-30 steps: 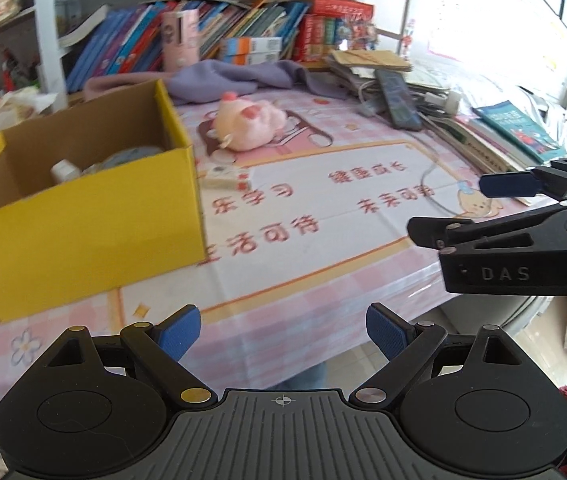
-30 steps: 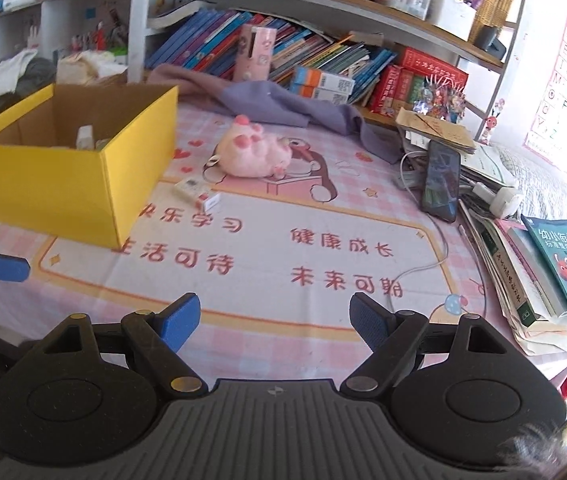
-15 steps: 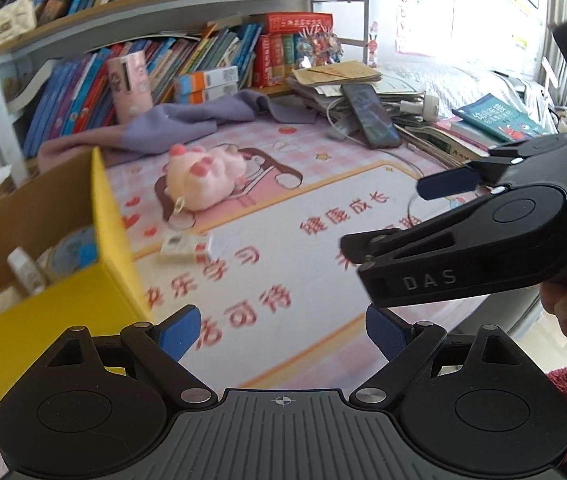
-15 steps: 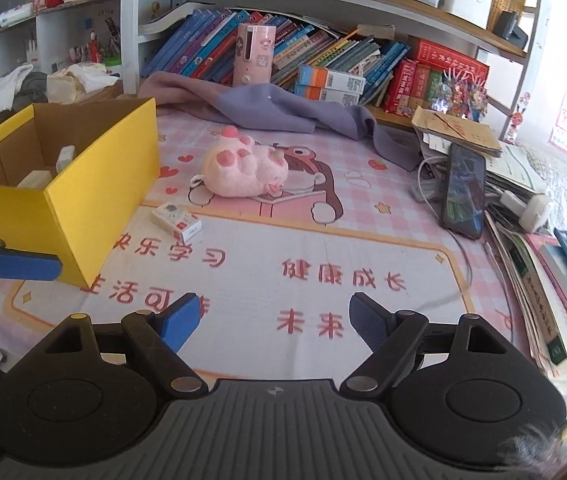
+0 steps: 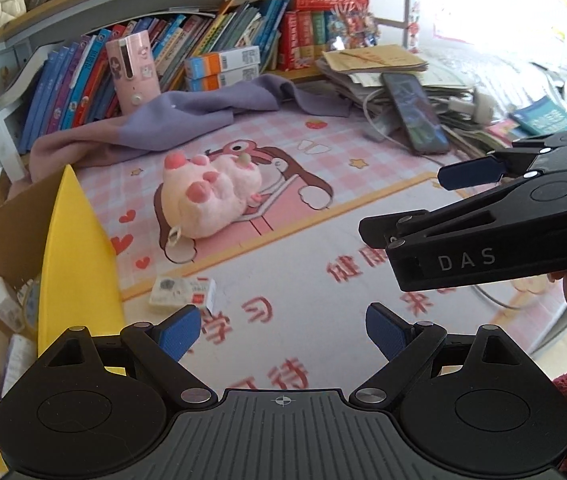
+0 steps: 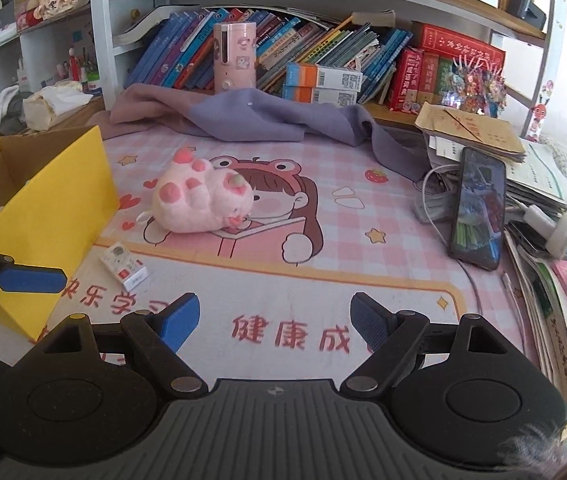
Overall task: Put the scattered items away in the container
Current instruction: 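Move the left tool toward the white card box while the right tool approaches the pink plush pig, then close the left tool on the white card box while the right tool grips the pink pig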
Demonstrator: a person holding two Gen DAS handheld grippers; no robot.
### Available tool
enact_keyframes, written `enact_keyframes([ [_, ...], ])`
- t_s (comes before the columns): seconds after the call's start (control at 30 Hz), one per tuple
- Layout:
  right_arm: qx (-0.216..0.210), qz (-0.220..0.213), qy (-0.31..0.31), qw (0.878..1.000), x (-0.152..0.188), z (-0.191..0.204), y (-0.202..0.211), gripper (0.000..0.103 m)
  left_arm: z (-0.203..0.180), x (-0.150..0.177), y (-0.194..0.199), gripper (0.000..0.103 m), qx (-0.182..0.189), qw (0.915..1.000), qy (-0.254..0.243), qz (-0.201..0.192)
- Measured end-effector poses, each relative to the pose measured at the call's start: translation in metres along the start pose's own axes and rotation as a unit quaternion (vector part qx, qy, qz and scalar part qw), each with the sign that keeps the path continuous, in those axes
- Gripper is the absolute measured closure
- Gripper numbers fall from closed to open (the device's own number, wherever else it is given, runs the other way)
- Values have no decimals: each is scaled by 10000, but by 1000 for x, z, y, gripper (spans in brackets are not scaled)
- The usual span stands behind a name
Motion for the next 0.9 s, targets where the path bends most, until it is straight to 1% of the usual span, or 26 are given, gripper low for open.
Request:
enact_keyframes([
  [0.17,-336,109,122,9993,-15,-6,-29,19,8,-15,-13,11,-422,9991,65,43],
  [0.33,-817,147,297,9961,-36,-2,-59,16,24,-22,-28,11,-875,9954,362,172],
  [0.4,-1017,105,421,9939,-47,2,-69,14,28,-25,-36,11,-951,9941,464,250],
  [0.53,-1359,85,661,9885,-66,12,-94,11,29,-29,-52,11,-1141,9914,490,407],
  [0.6,-1522,83,791,9851,-75,17,-107,5,29,-30,-59,11,-1264,9895,493,493],
  [0.67,-1677,61,999,9807,-83,23,-119,4,30,-30,-67,12,-1419,9862,600,603],
  [0.7,-1741,36,1126,9783,-87,26,-124,3,32,-30,-71,12,-1502,9838,736,649],
  [0.73,-1796,8,1261,9756,-89,29,-129,3,35,-31,-74,12,-1603,9797,996,675],
  [0.77,-1837,-22,1403,9729,-92,32,-133,3,39,-31,-74,13,-1678,9742,1364,640],
  [0.8,-1872,-49,1526,9704,-94,35,-136,2,43,-30,-75,13,-1710,9667,1810,593],
  [0.83,-1943,-76,1634,9672,-96,38,-139,2,47,-28,-75,13,-1724,9572,2256,558],
  [0.87,-2016,-91,1724,9641,-99,41,-142,2,51,-27,-77,13,-1753,9489,2566,544],
  [0.9,-2073,-101,1803,9615,-100,44,-144,2,53,-26,-79,14,-1859,9418,2747,556],
])
Point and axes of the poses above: each gripper's, at about its wrist camera, not at the fingertips, and y roughly against the way its jaws point, z to its left, x to its underside, the point moved 4 cm from there along -y, roughly the way its jaws point, and after that the axes turned 1 degree about x, right-handed, at the moved point
